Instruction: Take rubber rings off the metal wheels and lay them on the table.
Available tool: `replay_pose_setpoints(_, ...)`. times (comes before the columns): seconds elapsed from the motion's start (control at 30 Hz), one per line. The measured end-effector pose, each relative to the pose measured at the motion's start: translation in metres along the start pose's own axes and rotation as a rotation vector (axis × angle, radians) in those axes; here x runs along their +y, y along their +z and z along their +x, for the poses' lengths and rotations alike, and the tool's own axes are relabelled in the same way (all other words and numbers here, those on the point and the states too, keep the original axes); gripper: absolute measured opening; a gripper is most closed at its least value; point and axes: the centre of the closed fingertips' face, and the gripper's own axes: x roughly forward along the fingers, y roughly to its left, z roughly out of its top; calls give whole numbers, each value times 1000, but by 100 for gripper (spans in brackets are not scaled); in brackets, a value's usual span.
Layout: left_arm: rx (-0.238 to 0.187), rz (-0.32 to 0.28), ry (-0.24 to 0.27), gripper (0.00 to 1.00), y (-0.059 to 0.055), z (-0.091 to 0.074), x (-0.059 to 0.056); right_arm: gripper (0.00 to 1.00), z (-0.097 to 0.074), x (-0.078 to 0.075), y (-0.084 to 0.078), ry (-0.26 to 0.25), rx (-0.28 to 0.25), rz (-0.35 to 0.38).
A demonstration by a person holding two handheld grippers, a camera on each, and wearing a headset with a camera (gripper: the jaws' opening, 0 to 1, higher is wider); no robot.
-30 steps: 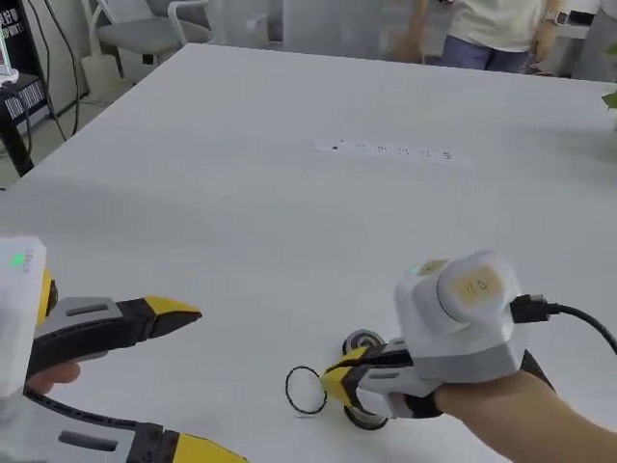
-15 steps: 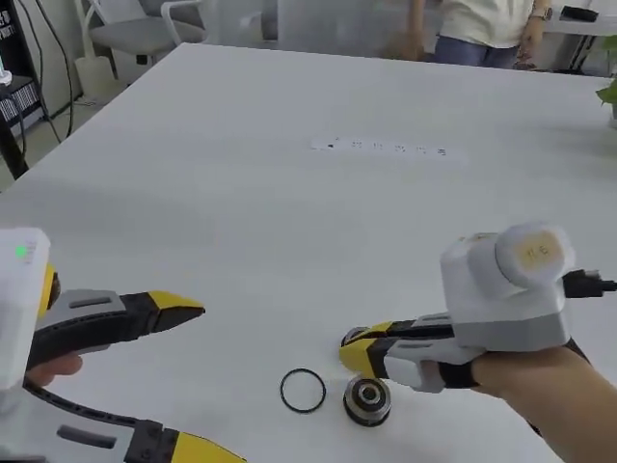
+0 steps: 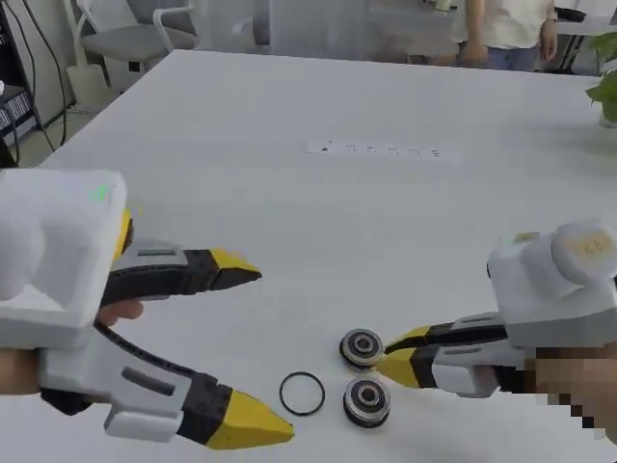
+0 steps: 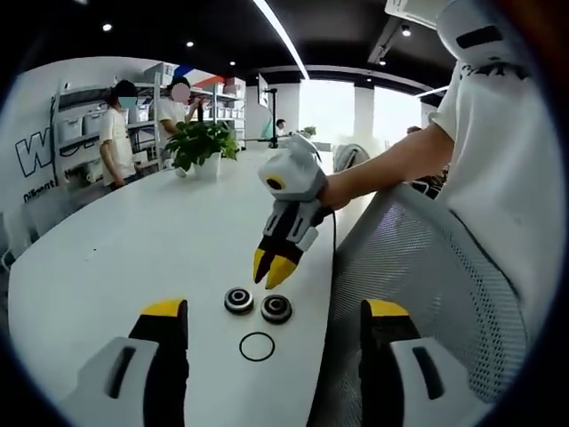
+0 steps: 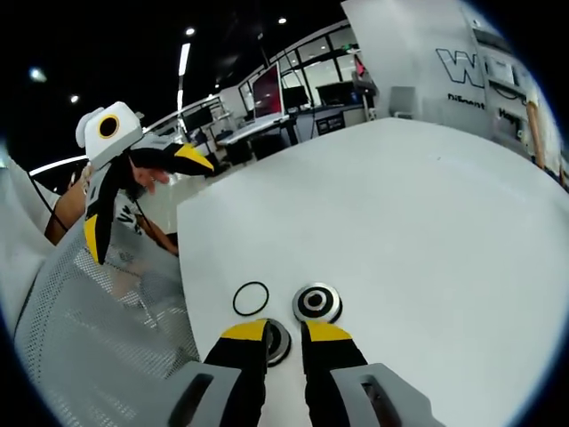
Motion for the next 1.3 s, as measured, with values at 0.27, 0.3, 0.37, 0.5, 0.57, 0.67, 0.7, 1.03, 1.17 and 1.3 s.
replay_pose_setpoints(0.27, -14, 53, -42, 70, 16, 32, 4, 14, 3, 5, -9, 36, 25, -5)
replay_pose_setpoints(0.3, -19, 58, -46, 70, 18, 37, 5, 14, 3, 6, -9, 41, 26, -7)
replay_pose_setpoints(0.37, -34, 61, -46, 69, 22, 43, 7, 15, 4, 7, -10, 47, 28, -9)
replay_pose_setpoints(0.5, -72, 41, -36, 66, 28, 52, 13, 16, 5, 9, -12, 55, 32, -17)
replay_pose_setpoints(0.57, -92, 28, -26, 64, 30, 56, 18, 16, 6, 11, -12, 61, 33, -21)
replay_pose_setpoints(0.67, -114, 10, -6, 60, 31, 61, 24, 17, 7, 12, -15, 66, 39, -32)
replay_pose_setpoints(0.7, -114, 7, -4, 59, 30, 63, 25, 17, 8, 12, -16, 69, 41, -37)
replay_pose_setpoints(1.03, -62, 41, -29, 38, -7, 93, 10, 19, 10, 14, -24, 81, 71, -73)
replay_pose_setpoints(1.17, -4, 64, -46, 35, -29, 96, 4, 21, 10, 14, -27, 87, 85, -82)
replay_pose_setpoints(1.3, 21, 52, -48, 31, -41, 97, 5, 22, 11, 17, -31, 98, 101, -102)
